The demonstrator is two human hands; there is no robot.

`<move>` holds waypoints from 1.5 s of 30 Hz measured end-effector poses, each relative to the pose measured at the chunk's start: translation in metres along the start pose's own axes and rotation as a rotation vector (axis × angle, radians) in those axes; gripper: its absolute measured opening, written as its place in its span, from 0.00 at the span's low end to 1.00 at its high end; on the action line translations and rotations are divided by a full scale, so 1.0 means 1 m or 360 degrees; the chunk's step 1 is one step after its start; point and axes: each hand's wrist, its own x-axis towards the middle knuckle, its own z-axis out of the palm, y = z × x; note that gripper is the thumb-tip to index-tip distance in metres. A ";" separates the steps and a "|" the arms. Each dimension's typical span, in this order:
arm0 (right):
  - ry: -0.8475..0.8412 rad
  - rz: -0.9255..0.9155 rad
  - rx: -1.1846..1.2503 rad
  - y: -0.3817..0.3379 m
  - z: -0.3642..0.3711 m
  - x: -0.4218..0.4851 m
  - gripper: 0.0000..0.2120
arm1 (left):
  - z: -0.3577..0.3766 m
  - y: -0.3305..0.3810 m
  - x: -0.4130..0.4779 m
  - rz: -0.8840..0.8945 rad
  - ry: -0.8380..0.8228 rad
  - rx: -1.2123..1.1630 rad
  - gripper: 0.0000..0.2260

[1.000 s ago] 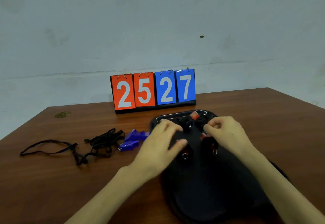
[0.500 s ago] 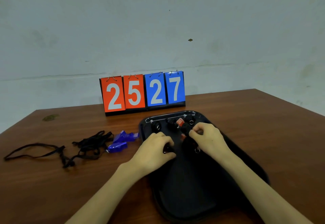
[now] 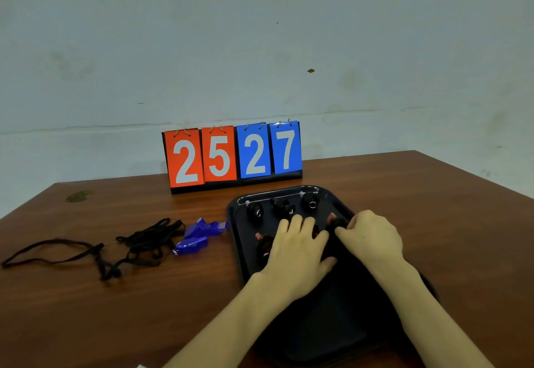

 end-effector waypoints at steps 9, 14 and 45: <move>-0.0024 0.0018 0.0071 0.003 -0.001 0.003 0.15 | 0.009 -0.006 -0.004 -0.0016 0.0137 -0.0070 0.12; 0.0227 -0.0117 0.0018 -0.003 -0.003 -0.002 0.11 | 0.001 -0.003 -0.005 -0.0079 0.0197 -0.0215 0.18; -0.0469 -0.0793 0.0576 -0.124 0.040 -0.044 0.12 | -0.054 -0.142 -0.078 -0.0898 0.0207 -0.0370 0.21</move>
